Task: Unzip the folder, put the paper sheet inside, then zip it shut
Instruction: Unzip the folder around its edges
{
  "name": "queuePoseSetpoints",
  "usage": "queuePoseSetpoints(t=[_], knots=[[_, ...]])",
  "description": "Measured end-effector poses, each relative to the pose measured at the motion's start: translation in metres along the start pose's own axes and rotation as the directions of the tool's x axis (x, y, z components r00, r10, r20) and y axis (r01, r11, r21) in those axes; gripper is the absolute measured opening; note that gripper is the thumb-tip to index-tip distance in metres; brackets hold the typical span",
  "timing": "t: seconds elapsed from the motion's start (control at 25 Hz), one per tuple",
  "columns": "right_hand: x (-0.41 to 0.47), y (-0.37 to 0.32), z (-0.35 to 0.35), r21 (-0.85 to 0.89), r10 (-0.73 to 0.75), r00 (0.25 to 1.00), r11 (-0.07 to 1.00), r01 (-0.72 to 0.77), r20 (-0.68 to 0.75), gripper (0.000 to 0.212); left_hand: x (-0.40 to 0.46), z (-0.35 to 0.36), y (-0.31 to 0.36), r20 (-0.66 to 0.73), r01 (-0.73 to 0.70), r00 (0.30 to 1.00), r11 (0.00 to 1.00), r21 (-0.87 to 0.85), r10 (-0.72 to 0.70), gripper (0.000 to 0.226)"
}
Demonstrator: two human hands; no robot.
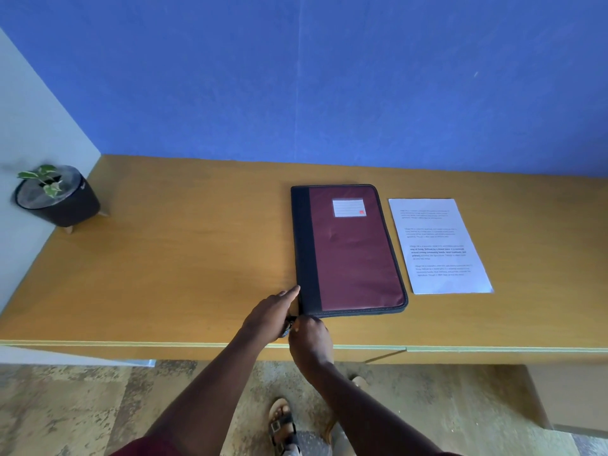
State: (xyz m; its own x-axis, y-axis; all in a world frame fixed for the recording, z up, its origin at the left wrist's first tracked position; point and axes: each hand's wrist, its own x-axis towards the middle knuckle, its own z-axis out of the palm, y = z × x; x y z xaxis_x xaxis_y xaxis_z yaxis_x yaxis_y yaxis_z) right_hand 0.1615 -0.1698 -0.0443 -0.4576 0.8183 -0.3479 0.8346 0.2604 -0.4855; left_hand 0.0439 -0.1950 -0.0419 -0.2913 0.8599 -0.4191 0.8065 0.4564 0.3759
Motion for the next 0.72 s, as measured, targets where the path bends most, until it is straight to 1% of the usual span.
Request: queuePoseSetpoints(t=[0.2, 0.28, 0.36, 0.44, 0.6, 0.68, 0.72], knots=[[0.005, 0.002, -0.004, -0.017, -0.035, 0.998, 0.999, 0.036, 0.059, 0.020, 0.000, 0.002, -0.001, -0.022, -0.023, 1.000, 0.997, -0.068, 0.021, 0.080], [0.007, 0.004, -0.010, -0.034, -0.027, 0.998, 0.999, 0.029, 0.055, 0.020, 0.004, 0.004, -0.001, -0.046, 0.011, 0.999, 0.992, -0.125, -0.017, 0.070], [0.010, 0.007, -0.018, -0.040, 0.004, 1.000, 0.999, -0.003, 0.023, 0.020, 0.008, 0.005, 0.002, -0.095, 0.049, 0.993, 0.986, -0.160, -0.065, 0.055], [0.013, 0.010, -0.028, -0.061, 0.016, 1.000, 0.998, -0.017, -0.016, 0.020, 0.012, 0.004, 0.008, -0.158, 0.047, 0.985, 0.988, -0.146, -0.070, 0.046], [0.031, 0.025, -0.055, -0.064, -0.014, 0.994, 0.998, 0.007, -0.109, 0.014, 0.025, 0.004, 0.020, -0.283, 0.016, 0.958, 0.993, -0.115, -0.049, 0.045], [0.045, 0.037, -0.071, -0.030, 0.000, 0.984, 1.000, -0.005, -0.175, 0.009, 0.034, 0.004, 0.032, -0.310, -0.003, 0.950, 0.993, -0.115, -0.033, 0.045], [0.053, 0.044, -0.077, -0.011, 0.013, 0.978, 1.000, -0.016, -0.206, 0.012, 0.038, 0.004, 0.038, -0.316, -0.012, 0.949, 0.992, -0.122, -0.027, 0.045]])
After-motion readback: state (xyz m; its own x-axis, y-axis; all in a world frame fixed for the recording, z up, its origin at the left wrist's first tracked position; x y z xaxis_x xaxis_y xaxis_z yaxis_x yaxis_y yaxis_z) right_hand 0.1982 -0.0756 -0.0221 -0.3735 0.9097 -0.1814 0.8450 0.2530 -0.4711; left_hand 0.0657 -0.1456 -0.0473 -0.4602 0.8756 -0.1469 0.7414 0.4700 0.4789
